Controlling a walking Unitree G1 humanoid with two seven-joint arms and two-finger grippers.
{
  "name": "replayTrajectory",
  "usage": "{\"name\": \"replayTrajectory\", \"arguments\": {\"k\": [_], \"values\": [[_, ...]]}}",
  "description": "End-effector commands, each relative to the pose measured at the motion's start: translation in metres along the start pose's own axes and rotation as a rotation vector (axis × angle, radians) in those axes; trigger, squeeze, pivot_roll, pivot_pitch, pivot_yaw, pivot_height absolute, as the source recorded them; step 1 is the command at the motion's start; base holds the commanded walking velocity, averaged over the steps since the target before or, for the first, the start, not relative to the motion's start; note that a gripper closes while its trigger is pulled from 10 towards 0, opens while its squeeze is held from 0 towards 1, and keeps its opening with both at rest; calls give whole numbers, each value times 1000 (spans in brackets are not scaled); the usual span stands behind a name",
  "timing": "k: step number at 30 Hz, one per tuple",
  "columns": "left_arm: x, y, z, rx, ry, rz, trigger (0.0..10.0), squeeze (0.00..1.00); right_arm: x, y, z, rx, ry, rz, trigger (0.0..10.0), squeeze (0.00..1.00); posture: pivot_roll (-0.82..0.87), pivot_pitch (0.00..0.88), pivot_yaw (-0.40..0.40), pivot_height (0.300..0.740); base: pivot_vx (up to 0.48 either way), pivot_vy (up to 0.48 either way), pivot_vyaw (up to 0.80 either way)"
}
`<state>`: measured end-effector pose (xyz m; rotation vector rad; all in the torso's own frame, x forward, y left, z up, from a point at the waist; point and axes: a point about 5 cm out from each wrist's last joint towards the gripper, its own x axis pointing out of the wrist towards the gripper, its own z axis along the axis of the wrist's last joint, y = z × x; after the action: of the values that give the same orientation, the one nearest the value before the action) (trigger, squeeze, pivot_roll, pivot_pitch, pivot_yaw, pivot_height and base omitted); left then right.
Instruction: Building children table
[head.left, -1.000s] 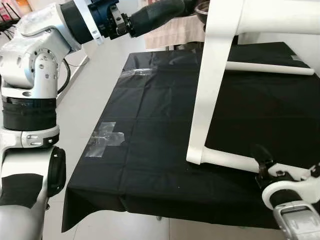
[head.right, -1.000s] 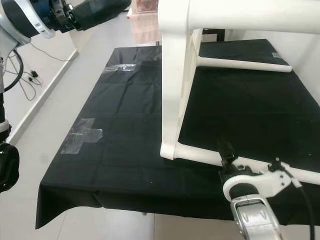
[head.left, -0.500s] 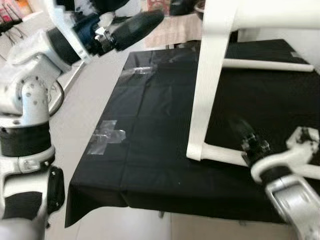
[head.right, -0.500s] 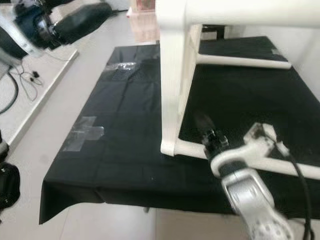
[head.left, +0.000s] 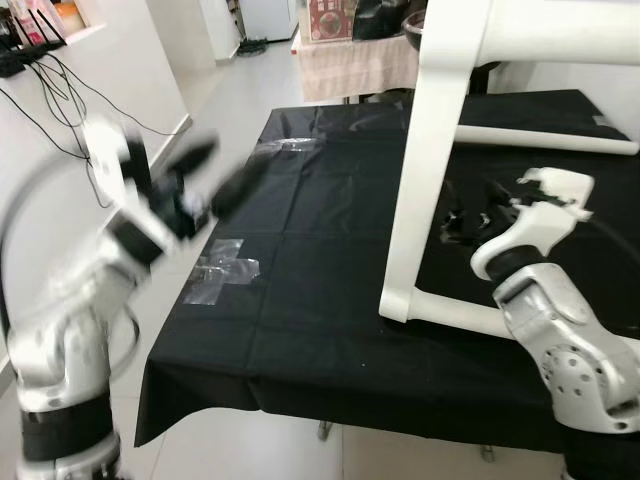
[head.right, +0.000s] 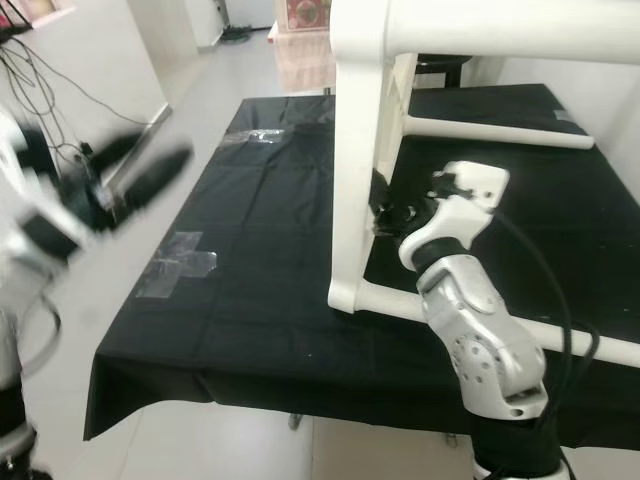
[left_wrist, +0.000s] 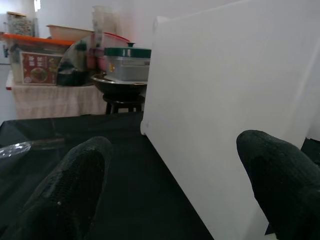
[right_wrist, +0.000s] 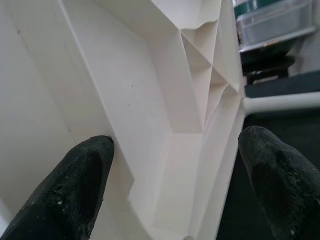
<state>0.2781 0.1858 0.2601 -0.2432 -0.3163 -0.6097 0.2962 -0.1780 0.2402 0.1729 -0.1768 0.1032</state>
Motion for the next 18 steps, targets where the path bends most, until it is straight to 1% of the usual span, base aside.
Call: {"name": "replayTrajectory", "arguments": {"k": [1, 2, 3, 4, 6, 7, 10, 14, 16, 18], "values": [[-1, -7, -1, -8, -11, -19, 10000, 0, 2, 3, -8, -31, 28, 9, 10000, 0, -52, 18, 57, 740, 0, -480, 0], [-5, -11, -12, -39, 9, -6, 10000, 0, 3, 5, -12, -45, 28, 24, 10000, 0, -53, 13, 52, 740, 0, -480, 0], [-5, -11, -12, -39, 9, -6, 10000, 0, 3, 5, -12, -45, 28, 24, 10000, 0, -53, 13, 52, 740, 0, -480, 0], [-9, -16, -23, -72, 28, 3, 10000, 0, 4, 9, -14, -67, 29, 41, 10000, 0, -54, 12, 49, 740, 0, -480, 0], [-11, -23, -34, -122, 42, 13, 10000, 0, 7, 12, -17, -111, 24, 67, 10000, 0, -57, 7, 44, 740, 0, -480, 0], [-11, -23, -34, -122, 42, 13, 10000, 0, 7, 12, -17, -111, 24, 67, 10000, 0, -57, 7, 44, 740, 0, -480, 0], [-9, -30, -43, -165, 47, 3, 10000, 0, 10, 15, -17, -160, 13, 83, 10000, 0, -61, 0, 44, 740, 0, -480, 0], [-8, -32, -45, -173, 49, -3, 10000, 0, 11, 15, -18, -169, 10, 84, 10000, 0, -61, 0, 44, 740, 0, -480, 0], [-9, -37, -50, -187, 67, -24, 10000, 0, 12, 14, -19, -192, 4, 83, 10000, 0, -63, 0, 46, 740, 0, -480, 0], [-9, -40, -52, -189, 76, -31, 10000, 0, 13, 15, -19, -197, 2, 83, 10000, 0, -63, 0, 46, 740, 0, -480, 0]]}}
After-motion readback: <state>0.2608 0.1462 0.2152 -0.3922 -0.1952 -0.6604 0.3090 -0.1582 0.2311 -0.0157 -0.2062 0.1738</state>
